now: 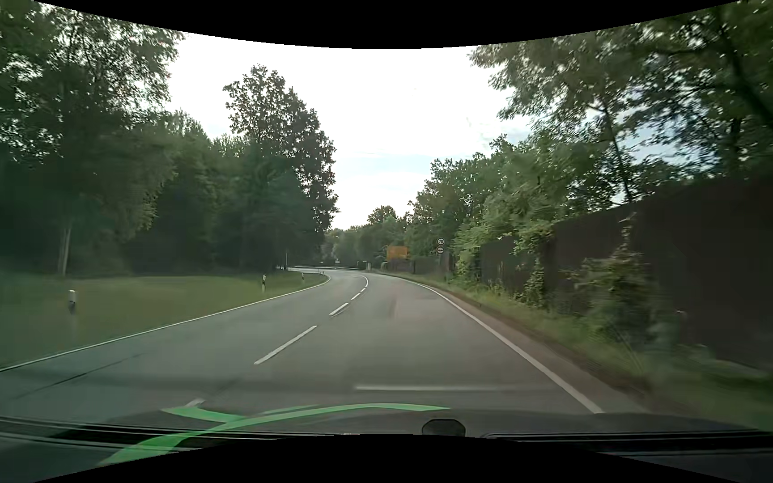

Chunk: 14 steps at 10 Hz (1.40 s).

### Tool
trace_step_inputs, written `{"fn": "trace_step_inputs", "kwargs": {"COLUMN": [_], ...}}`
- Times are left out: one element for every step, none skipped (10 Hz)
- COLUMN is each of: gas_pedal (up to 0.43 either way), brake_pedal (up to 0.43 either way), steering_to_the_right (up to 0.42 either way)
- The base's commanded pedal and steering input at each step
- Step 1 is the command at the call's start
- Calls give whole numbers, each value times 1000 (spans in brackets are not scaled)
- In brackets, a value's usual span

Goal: Follow the waypoints while adhering to traffic rules and regulations

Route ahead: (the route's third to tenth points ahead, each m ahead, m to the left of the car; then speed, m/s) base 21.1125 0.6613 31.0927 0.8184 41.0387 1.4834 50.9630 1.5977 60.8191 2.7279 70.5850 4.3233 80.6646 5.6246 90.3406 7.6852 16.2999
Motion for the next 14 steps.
{"fn": "trace_step_inputs", "kwargs": {"gas_pedal": [220, 220, 220, 220, 220, 220, 197, 189, 189, 189, 197, 197, 197, 197], "brake_pedal": [0, 0, 0, 0, 0, 0, 0, 0, 0, 0, 0, 0, 0, 0], "steering_to_the_right": [-11, -11, -11, -11, -10, -9, -9, -9, -10, -10, -10, -10, -10, -10]}}
